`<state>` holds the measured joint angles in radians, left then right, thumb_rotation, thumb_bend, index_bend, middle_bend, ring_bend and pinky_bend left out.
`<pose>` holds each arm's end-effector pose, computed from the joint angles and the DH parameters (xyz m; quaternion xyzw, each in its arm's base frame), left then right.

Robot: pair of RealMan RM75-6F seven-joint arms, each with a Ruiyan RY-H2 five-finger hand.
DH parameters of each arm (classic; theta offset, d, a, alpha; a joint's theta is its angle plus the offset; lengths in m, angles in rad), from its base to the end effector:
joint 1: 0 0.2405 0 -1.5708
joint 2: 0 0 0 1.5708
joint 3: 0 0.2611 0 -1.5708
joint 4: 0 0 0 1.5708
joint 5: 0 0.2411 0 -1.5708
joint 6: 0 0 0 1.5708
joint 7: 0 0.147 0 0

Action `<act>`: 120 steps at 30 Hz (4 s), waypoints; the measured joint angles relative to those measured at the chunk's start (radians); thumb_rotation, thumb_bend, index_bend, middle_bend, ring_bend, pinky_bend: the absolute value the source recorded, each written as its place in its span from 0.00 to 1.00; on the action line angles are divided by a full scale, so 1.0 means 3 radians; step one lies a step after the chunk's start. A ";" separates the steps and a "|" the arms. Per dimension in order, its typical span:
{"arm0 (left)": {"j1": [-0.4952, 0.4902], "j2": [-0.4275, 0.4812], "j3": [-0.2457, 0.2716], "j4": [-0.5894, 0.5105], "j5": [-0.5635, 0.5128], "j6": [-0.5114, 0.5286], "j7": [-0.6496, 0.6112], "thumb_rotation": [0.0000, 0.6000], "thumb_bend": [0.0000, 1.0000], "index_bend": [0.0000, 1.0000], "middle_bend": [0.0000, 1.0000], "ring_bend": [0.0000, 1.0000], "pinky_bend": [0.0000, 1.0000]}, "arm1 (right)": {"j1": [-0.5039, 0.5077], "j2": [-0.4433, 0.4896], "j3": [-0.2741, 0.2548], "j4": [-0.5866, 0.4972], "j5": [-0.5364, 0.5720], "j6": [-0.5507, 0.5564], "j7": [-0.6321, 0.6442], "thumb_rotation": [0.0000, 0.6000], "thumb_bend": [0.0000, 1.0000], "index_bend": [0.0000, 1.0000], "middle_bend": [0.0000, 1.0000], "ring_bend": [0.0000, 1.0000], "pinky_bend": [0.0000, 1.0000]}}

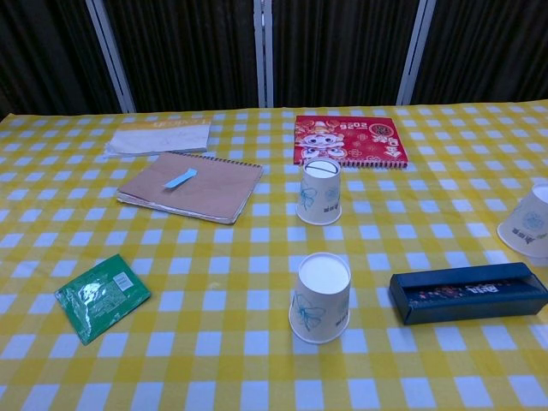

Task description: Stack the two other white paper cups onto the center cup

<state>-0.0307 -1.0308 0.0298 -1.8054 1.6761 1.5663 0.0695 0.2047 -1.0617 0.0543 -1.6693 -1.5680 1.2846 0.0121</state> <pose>-0.2797 0.1479 0.1359 -0.6238 -0.3761 -0.4185 0.5424 -0.2985 -0.2214 0.1158 0.6738 -0.3899 0.3736 0.5044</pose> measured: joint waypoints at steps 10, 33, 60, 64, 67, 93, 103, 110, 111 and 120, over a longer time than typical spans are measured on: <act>-0.0105 -0.0066 -0.0097 -0.0011 -0.0276 -0.0235 0.0163 1.00 0.00 0.00 0.00 0.00 0.00 | 0.0627 -0.0149 0.0200 0.0512 0.0401 -0.0951 0.0187 1.00 0.06 0.16 0.14 0.04 0.20; -0.0171 -0.0094 -0.0108 -0.0031 -0.0439 -0.0391 0.0250 1.00 0.00 0.00 0.00 0.00 0.00 | 0.1127 -0.0442 0.0233 0.1056 0.0961 -0.1790 0.0059 1.00 0.23 0.37 0.41 0.29 0.50; -0.0234 -0.0007 -0.0141 -0.0036 -0.0555 -0.0493 0.0014 1.00 0.00 0.00 0.00 0.00 0.00 | 0.1687 -0.0165 0.0766 0.0326 0.1264 -0.1833 0.0003 1.00 0.28 0.40 0.44 0.33 0.51; -0.0245 0.0017 -0.0154 -0.0025 -0.0607 -0.0525 -0.0065 1.00 0.00 0.00 0.00 0.00 0.00 | 0.1951 -0.0239 0.0852 0.0296 0.1606 -0.1991 -0.0196 1.00 0.29 0.40 0.44 0.33 0.51; -0.0261 0.0031 -0.0164 -0.0005 -0.0649 -0.0566 -0.0121 1.00 0.00 0.00 0.00 0.00 0.00 | 0.2128 -0.0330 0.0871 0.0280 0.1876 -0.2042 -0.0419 1.00 0.29 0.40 0.44 0.33 0.52; -0.0336 0.0081 -0.0157 0.0081 -0.0672 -0.0690 -0.0352 1.00 0.00 0.00 0.00 0.00 0.00 | 0.2805 -0.0937 0.0577 0.0195 0.2835 -0.1519 -0.1653 1.00 0.27 0.38 0.40 0.32 0.51; -0.0347 0.0111 -0.0162 0.0103 -0.0689 -0.0707 -0.0461 1.00 0.00 0.00 0.00 0.00 0.00 | 0.2935 -0.0997 0.0519 0.0138 0.3071 -0.1435 -0.1885 1.00 0.07 0.01 0.00 0.02 0.24; -0.0356 0.0133 -0.0145 0.0107 -0.0675 -0.0734 -0.0548 1.00 0.00 0.00 0.00 0.00 0.00 | 0.2990 -0.0843 0.0494 -0.0132 0.3171 -0.1309 -0.2035 1.00 0.00 0.00 0.00 0.00 0.09; -0.0360 0.0133 -0.0137 0.0111 -0.0669 -0.0747 -0.0555 1.00 0.00 0.00 0.00 0.00 0.00 | 0.2982 -0.0793 0.0484 -0.0193 0.3154 -0.1266 -0.2050 1.00 0.00 0.00 0.00 0.00 0.08; -0.0364 0.0031 -0.0127 0.0220 -0.0505 -0.0653 -0.0621 1.00 0.00 0.00 0.00 0.00 0.00 | 0.2593 -0.0469 0.0284 -0.0371 0.2394 -0.0991 -0.1766 1.00 0.00 0.00 0.00 0.00 0.00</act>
<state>-0.1398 -1.0216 -0.0083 -1.7394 1.5245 1.3704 -0.1167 0.9827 -1.2024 0.1394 -1.7806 -0.8497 0.9872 -0.5176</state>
